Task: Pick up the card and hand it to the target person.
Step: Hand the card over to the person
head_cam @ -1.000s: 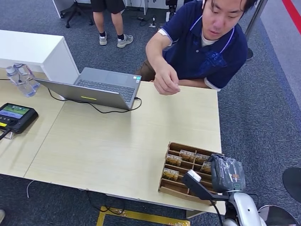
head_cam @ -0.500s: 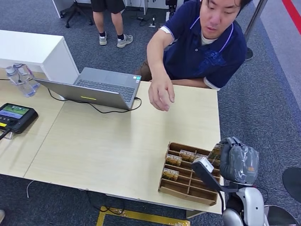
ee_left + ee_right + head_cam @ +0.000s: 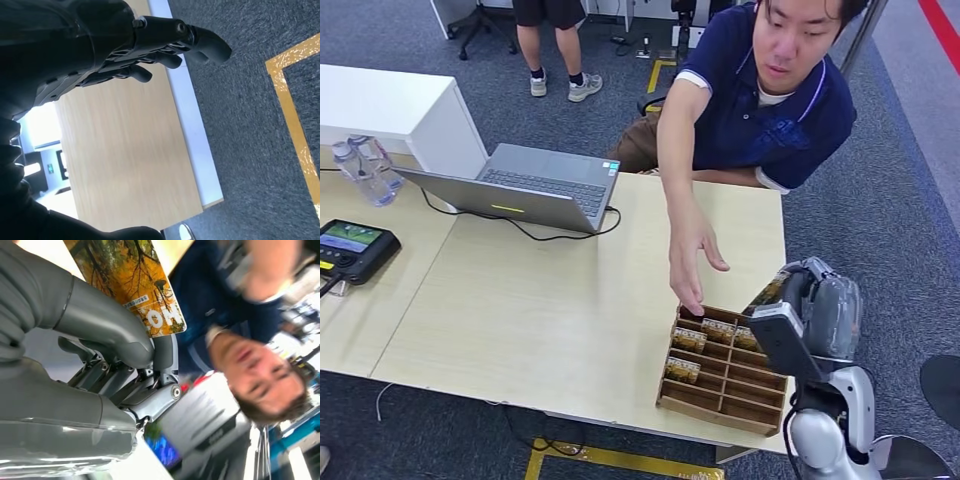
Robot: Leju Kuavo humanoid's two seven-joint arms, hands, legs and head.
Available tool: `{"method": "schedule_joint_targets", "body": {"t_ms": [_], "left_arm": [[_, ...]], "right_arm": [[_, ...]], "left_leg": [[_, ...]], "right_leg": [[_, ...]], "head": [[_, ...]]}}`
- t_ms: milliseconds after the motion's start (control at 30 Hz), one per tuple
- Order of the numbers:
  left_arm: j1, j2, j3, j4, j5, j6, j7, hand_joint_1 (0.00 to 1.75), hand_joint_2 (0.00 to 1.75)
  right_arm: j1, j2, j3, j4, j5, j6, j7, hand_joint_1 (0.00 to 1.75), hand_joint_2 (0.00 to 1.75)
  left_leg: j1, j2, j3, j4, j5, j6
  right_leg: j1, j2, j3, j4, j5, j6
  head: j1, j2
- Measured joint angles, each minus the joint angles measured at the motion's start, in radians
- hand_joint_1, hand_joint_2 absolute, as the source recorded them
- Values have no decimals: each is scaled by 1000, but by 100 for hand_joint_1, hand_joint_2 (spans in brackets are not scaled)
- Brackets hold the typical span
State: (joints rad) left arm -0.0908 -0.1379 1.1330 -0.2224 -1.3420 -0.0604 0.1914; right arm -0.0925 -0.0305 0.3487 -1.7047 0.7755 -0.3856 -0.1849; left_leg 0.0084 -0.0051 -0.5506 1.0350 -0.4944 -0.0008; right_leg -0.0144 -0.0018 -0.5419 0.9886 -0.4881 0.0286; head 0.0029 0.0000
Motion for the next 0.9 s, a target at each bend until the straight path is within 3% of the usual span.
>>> {"method": "schedule_joint_targets", "body": {"t_ms": [200,467,833,867,900], "left_arm": [[-6,-1,-5,0,-19,-2,4,0,175],[-11,-1,-6,0,-23,-2,19,0,175],[-11,-1,-6,0,-14,-5,21,0,175],[-11,-1,-6,0,-13,-6,21,0,175],[-11,-1,-6,0,-13,-7,21,0,175]], "right_arm": [[-161,71,3,157,-149,-3,-100,173,175],[-329,170,29,370,-201,-55,-125,173,175],[-398,227,53,488,-219,-61,-127,173,175],[-400,229,54,493,-222,-62,-127,161,175],[-402,230,54,499,-226,-63,-127,132,175]], "left_leg": [[1,0,0,0,1,-1],[2,0,-1,0,1,-1],[2,0,-1,0,1,-1],[2,0,-1,0,1,-1],[2,0,-1,0,1,-1]], "right_leg": [[1,0,0,1,0,0],[2,0,0,1,0,0],[2,0,-1,1,0,0],[2,0,-1,1,0,0],[2,0,-1,1,0,0]], "head": [[0,0],[0,0],[0,0],[0,0],[0,0]]}}
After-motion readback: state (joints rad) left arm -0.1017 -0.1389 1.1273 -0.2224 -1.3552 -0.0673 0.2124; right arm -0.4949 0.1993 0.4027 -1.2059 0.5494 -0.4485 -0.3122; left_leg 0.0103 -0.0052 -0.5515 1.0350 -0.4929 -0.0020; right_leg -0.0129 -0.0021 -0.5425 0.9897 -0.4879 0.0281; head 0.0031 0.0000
